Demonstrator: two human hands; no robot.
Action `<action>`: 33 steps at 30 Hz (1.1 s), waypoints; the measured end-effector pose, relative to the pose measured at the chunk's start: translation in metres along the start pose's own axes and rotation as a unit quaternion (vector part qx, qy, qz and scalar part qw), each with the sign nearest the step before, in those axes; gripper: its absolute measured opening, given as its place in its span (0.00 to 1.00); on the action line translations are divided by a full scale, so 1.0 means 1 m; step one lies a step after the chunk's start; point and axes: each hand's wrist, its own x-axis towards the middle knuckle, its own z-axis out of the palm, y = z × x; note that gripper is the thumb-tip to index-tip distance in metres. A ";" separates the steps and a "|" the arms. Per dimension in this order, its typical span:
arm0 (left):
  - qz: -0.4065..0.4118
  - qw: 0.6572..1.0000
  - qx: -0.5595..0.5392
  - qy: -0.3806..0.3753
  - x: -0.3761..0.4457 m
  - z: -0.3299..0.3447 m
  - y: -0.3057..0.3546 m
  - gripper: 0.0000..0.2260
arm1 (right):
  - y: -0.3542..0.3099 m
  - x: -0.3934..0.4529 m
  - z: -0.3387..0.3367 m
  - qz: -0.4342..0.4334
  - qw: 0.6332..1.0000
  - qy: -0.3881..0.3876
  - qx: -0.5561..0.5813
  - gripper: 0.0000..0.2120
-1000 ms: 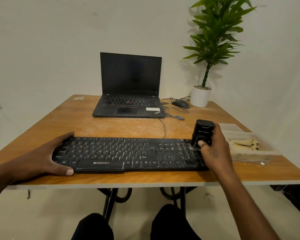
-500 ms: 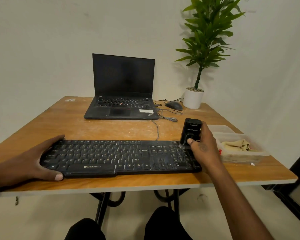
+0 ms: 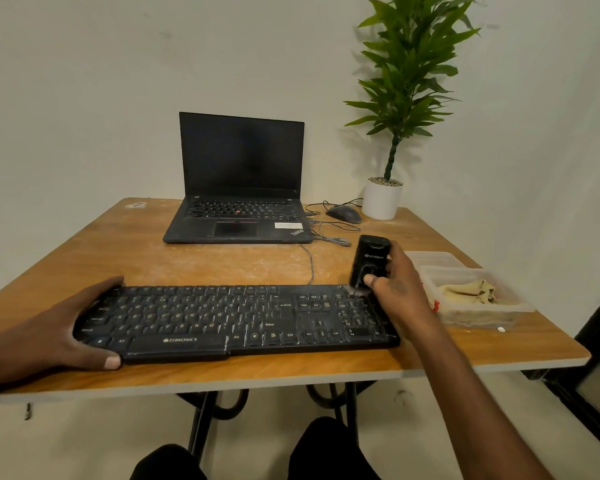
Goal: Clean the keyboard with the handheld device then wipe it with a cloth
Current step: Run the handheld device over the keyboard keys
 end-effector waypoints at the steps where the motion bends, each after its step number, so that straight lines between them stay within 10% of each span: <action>1: -0.001 1.000 -0.001 0.001 0.000 0.000 0.000 0.59 | 0.002 0.001 -0.001 0.011 1.000 0.020 -0.006 0.25; 11: -0.002 1.000 0.006 -0.006 -0.006 0.000 0.006 0.59 | -0.018 0.002 0.031 -0.067 0.993 -0.086 -0.042 0.23; 33: -0.013 0.998 0.050 -0.029 -0.025 0.006 0.035 0.58 | 0.015 0.004 -0.003 -0.014 0.999 0.039 -0.021 0.24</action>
